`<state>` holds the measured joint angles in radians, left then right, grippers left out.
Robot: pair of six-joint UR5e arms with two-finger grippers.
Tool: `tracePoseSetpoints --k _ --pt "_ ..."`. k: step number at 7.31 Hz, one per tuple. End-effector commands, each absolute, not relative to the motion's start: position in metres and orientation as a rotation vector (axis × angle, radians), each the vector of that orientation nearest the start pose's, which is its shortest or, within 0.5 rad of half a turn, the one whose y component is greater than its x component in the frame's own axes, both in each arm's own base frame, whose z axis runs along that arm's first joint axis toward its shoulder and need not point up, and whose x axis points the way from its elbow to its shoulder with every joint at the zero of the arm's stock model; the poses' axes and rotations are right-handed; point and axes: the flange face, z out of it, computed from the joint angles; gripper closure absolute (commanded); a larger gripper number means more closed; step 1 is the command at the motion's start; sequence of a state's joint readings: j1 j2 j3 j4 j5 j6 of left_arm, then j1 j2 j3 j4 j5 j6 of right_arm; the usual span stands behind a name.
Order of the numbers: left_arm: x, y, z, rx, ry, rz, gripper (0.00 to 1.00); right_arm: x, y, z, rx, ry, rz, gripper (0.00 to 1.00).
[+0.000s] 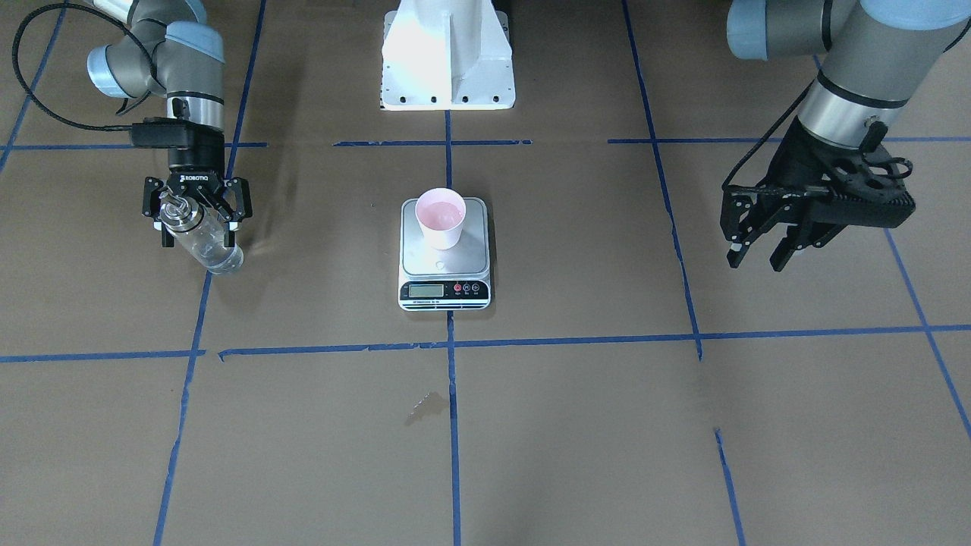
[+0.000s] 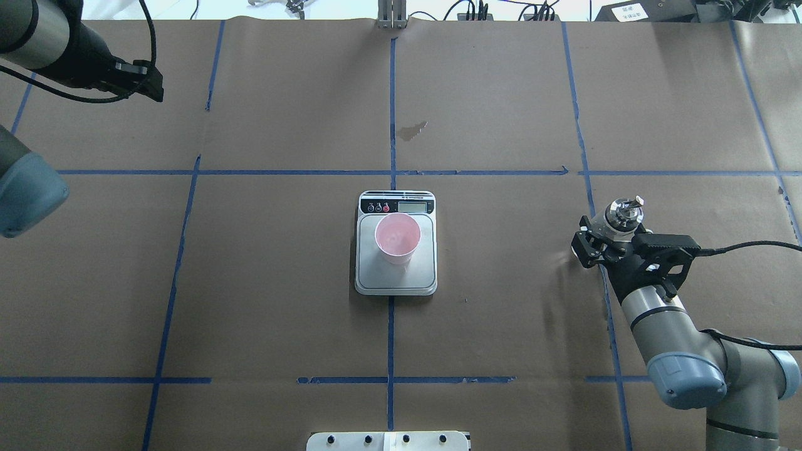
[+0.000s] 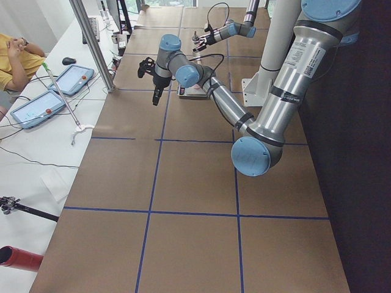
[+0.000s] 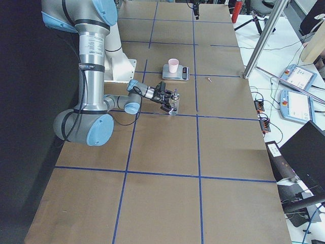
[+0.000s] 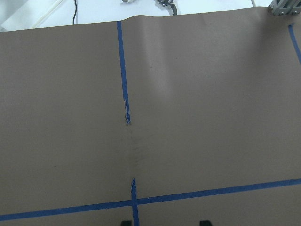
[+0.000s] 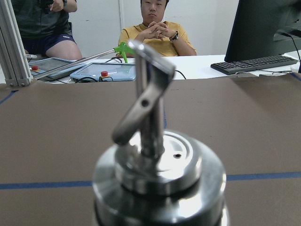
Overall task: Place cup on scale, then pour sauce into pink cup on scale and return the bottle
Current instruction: 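Lower the bottle onto the table with the right gripper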
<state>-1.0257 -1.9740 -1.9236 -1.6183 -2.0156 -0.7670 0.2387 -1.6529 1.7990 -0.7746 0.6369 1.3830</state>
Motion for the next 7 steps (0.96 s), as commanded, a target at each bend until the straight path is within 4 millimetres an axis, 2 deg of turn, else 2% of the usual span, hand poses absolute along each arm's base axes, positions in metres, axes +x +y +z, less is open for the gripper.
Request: tracePoseSetpoints --k 1,4,7 --pt "0.226 -0.548 0.276 0.368 0.813 -0.029 0.42 -0.391 -0.314 0.487 1.043 -0.662 0.491 0.0" --pt "0.223 -0.544 0.275 0.372 0.815 -0.029 0.42 -0.395 -0.31 0.481 1.046 -0.674 0.49 0.0" --pt "0.223 -0.545 0.276 0.37 0.815 -0.033 0.42 -0.406 -0.285 0.482 1.069 -0.682 0.455 0.0"
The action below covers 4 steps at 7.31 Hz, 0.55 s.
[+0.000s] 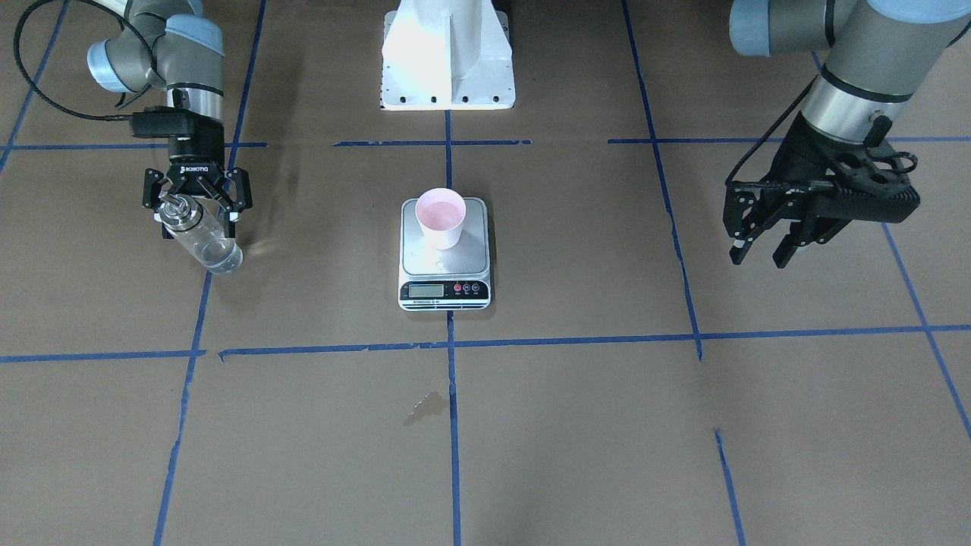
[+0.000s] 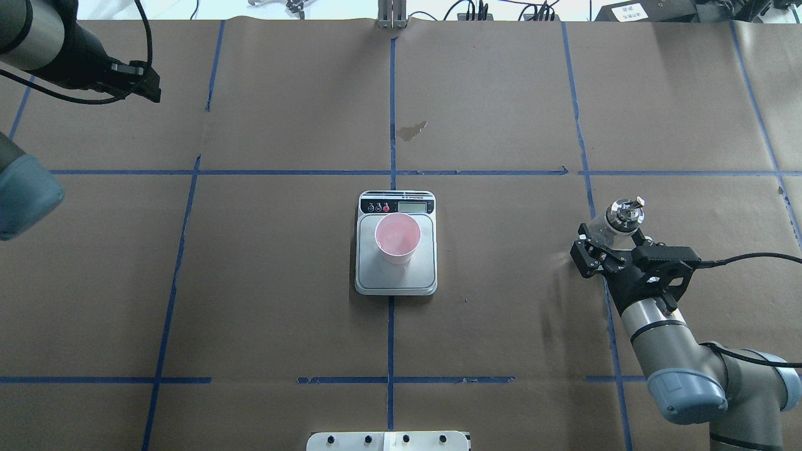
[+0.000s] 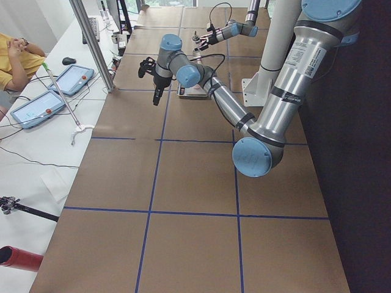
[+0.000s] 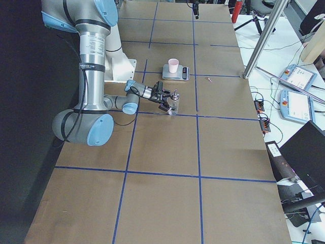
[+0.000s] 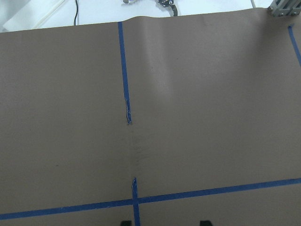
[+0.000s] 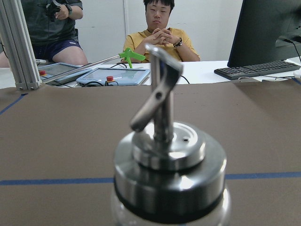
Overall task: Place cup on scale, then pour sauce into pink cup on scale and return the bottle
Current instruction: 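Lower the bottle onto the table with the right gripper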
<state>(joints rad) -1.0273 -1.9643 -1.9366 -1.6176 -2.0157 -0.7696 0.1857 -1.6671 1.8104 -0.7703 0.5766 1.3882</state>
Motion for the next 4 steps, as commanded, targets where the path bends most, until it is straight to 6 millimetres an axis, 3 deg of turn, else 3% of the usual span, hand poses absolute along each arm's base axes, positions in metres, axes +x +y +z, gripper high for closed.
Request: tracePoseSetpoints --k 1,2,4 --pt "0.223 -0.545 0.278 0.368 0.813 -0.033 0.42 -0.407 -0.277 0.485 1.063 -0.684 0.436 0.0" --pt "0.224 -0.545 0.278 0.364 0.812 -0.033 0.42 -0.406 -0.266 0.489 1.056 -0.69 0.412 0.0" --pt "0.225 -0.546 0.279 0.364 0.812 -0.033 0.42 -0.371 -0.234 0.493 1.029 -0.723 0.351 0.0"
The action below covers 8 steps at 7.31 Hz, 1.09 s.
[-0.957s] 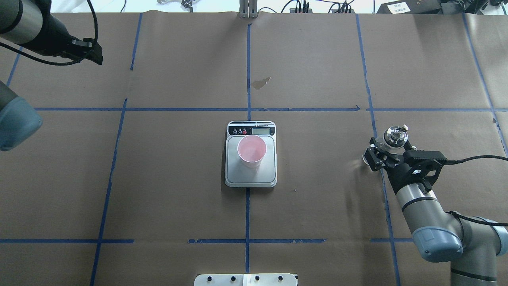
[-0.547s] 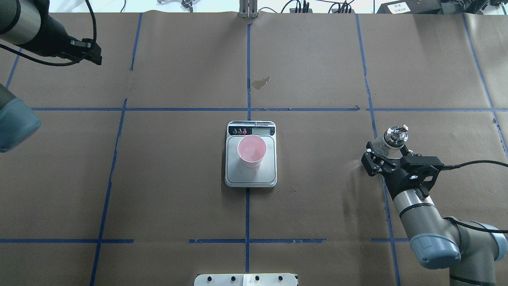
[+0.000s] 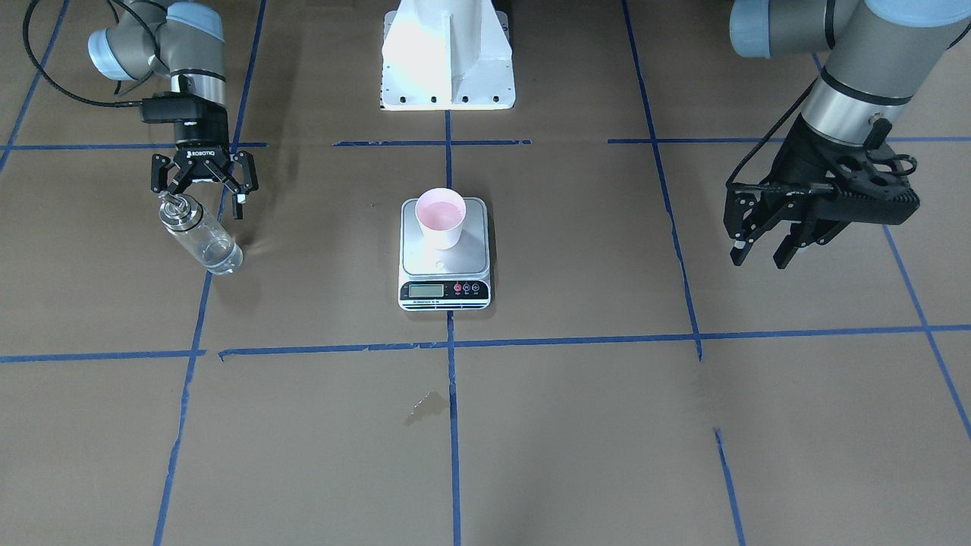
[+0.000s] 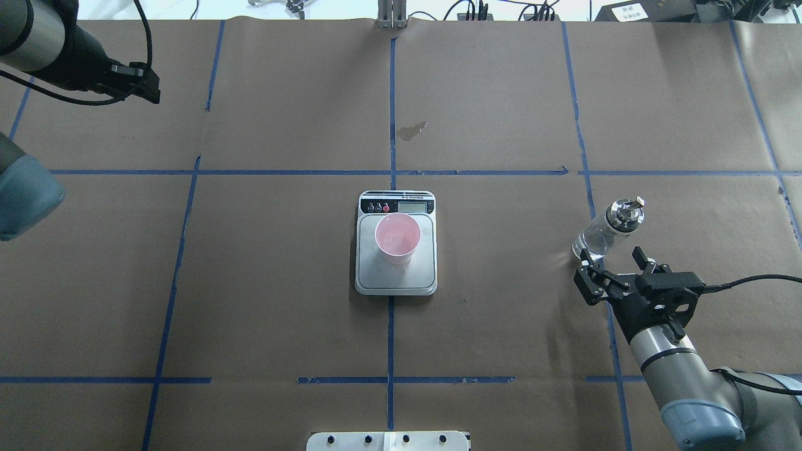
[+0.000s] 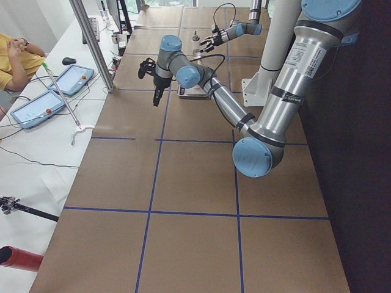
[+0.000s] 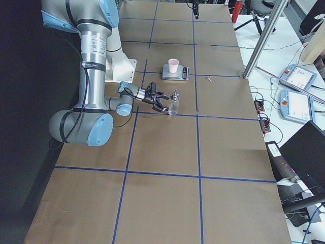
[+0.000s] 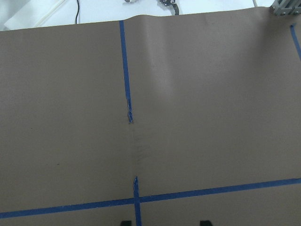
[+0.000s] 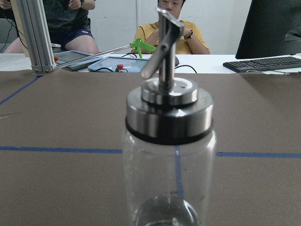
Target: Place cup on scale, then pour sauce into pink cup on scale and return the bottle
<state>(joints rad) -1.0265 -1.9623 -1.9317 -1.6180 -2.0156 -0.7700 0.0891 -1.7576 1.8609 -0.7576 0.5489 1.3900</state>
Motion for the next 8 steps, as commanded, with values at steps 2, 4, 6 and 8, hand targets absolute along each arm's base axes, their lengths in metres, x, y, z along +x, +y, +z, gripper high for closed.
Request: tracePoseSetpoints --k 2,4,6,8 --pt "0.225 -0.545 0.278 0.366 0.813 -0.032 0.42 -0.339 -0.222 0.521 1.015 -0.725 0.318 0.0" --pt "0.224 -0.545 0.277 0.366 0.815 -0.031 0.41 -0.327 -0.232 0.549 1.028 -0.654 0.31 0.0" --pt "0.224 -0.545 0.277 0.365 0.814 -0.032 0.41 -0.309 -0.277 0.549 0.988 -0.624 0.394 0.0" --pt "0.225 -0.545 0.278 0.363 0.813 -0.032 0.4 -0.298 -0.334 0.534 0.935 -0.613 0.402 0.0"
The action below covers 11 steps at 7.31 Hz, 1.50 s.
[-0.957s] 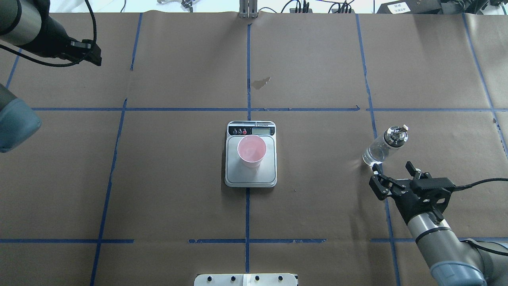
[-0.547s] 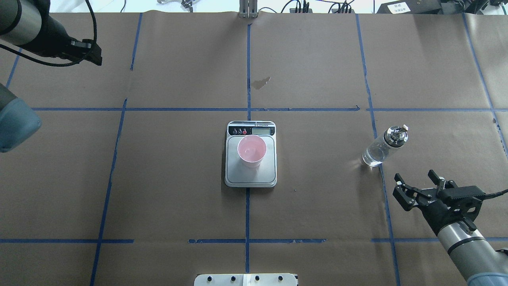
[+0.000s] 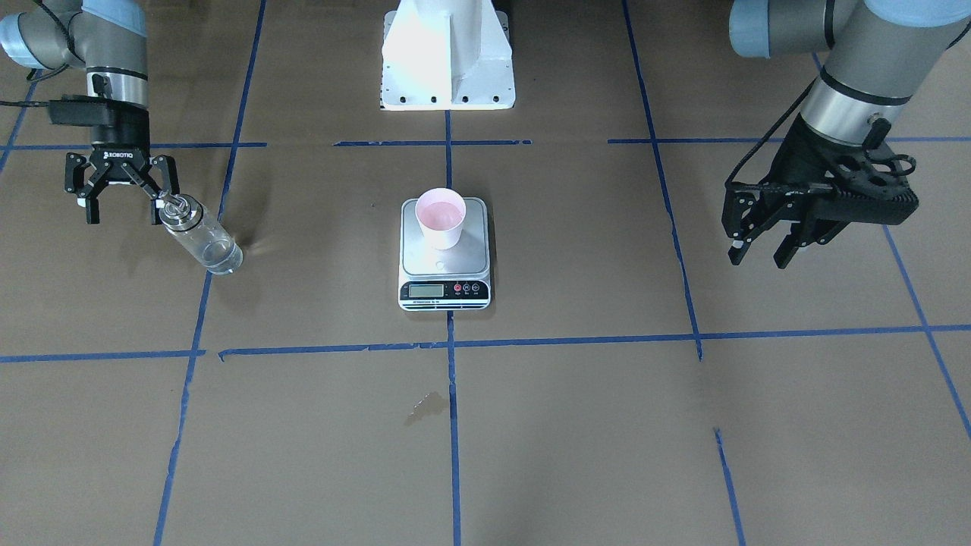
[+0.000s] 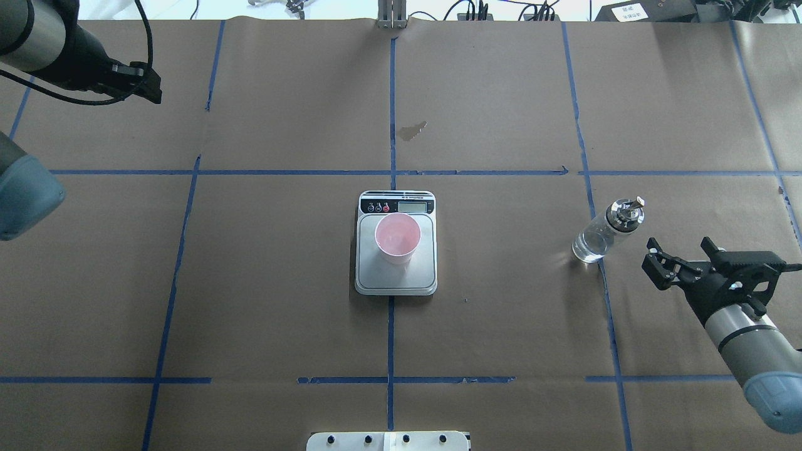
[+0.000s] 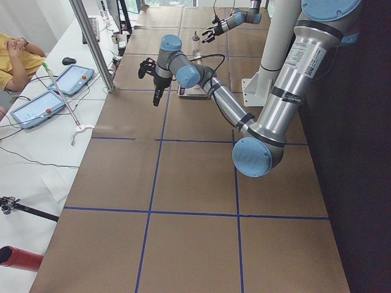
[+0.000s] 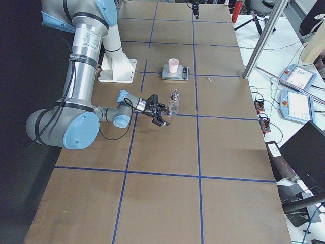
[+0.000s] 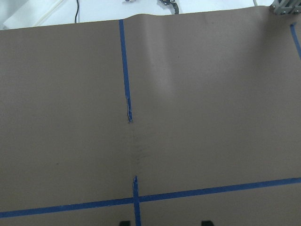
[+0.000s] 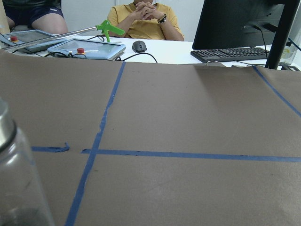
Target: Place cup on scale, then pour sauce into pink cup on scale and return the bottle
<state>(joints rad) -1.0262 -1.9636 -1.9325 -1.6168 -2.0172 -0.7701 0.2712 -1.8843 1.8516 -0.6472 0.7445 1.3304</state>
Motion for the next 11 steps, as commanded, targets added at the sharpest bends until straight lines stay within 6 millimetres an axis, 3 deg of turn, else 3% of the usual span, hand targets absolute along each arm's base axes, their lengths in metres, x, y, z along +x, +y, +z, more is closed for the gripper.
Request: tracePoseSetpoints --k 1,3,5,6,7,9,10,11 --pt "0.225 -0.546 0.279 0.362 0.812 -0.032 0.4 -0.286 -0.361 0.527 0.896 -0.617 0.381 0.0" --pt "0.226 -0.546 0.281 0.358 0.81 -0.032 0.4 -0.244 -0.426 0.519 0.821 -0.63 0.294 0.0" --pt "0.226 -0.547 0.284 0.354 0.809 -0.023 0.4 -0.193 -0.486 0.543 0.71 -0.647 0.189 0.0" --pt "0.231 -0.546 0.288 0.323 0.832 -0.001 0.4 -0.163 -0.518 0.547 0.603 -0.658 0.115 0.0" --pt "0.232 -0.546 0.292 0.301 0.842 0.005 0.4 -0.117 -0.536 0.551 0.522 -0.623 0.029 0.0" --pt "0.238 -0.558 0.317 0.284 0.823 0.107 0.4 -0.05 -0.535 0.575 0.351 -0.657 -0.15 0.0" --pt "0.203 -0.581 0.338 0.287 0.827 0.181 0.38 -0.021 -0.527 0.594 0.256 -0.658 -0.205 0.0" --pt "0.172 -0.598 0.354 0.319 0.81 0.248 0.19 0.014 -0.518 0.606 0.184 -0.677 -0.268 0.0"
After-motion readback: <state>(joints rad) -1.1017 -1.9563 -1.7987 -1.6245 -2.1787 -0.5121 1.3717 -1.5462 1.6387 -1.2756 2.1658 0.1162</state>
